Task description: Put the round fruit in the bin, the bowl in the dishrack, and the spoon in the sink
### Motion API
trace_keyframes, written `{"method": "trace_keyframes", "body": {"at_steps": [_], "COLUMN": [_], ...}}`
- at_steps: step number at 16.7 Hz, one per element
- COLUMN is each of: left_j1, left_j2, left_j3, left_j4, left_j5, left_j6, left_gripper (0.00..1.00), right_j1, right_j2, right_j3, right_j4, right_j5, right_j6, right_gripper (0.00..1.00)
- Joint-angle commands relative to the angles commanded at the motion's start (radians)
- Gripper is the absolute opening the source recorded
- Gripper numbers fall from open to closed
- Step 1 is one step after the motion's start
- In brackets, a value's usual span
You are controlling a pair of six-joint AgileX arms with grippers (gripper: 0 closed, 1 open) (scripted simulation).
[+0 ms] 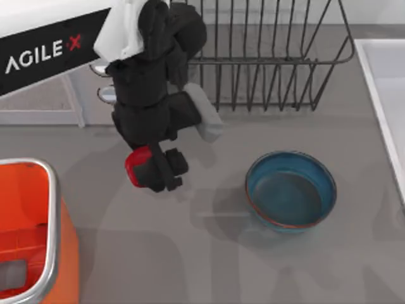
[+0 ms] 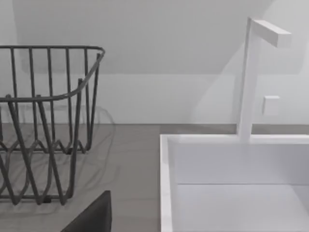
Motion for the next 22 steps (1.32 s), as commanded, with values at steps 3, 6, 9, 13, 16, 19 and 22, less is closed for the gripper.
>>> {"method": "trace_keyframes", "body": {"at_steps": [3, 6, 9, 13, 16, 19, 22], "left_j1": [0.016, 0.042, 0.074, 0.117, 0.143, 0.155, 0.155], "left_j2": [-0.035, -0.097, -0.178, -0.295, -0.366, -0.399, -0.399], "left_j3": [-0.03, -0.082, -0.151, -0.247, -0.306, -0.332, -0.332], "left_j4": [-0.034, -0.092, -0.158, -0.241, -0.285, -0.305, -0.306], "left_j5": [-0.035, -0.095, -0.169, -0.267, -0.323, -0.349, -0.349], "left_j6": [-0.098, -0.289, -0.541, -0.864, -1.021, -1.082, -1.082], "left_gripper": [0.0, 0.0, 0.0, 0.0, 0.0, 0.0, 0.0], "right_j1": [0.0, 0.0, 0.0, 0.0, 0.0, 0.0, 0.0], "right_j2": [0.0, 0.0, 0.0, 0.0, 0.0, 0.0, 0.0], "right_j3": [0.0, 0.0, 0.0, 0.0, 0.0, 0.0, 0.0], "right_j4": [0.0, 0.0, 0.0, 0.0, 0.0, 0.0, 0.0], "right_j5": [0.0, 0.0, 0.0, 0.0, 0.0, 0.0, 0.0], "right_j6": [0.0, 0.0, 0.0, 0.0, 0.0, 0.0, 0.0], "right_gripper": [1.0, 1.0, 1.0, 1.0, 1.0, 1.0, 1.0]}}
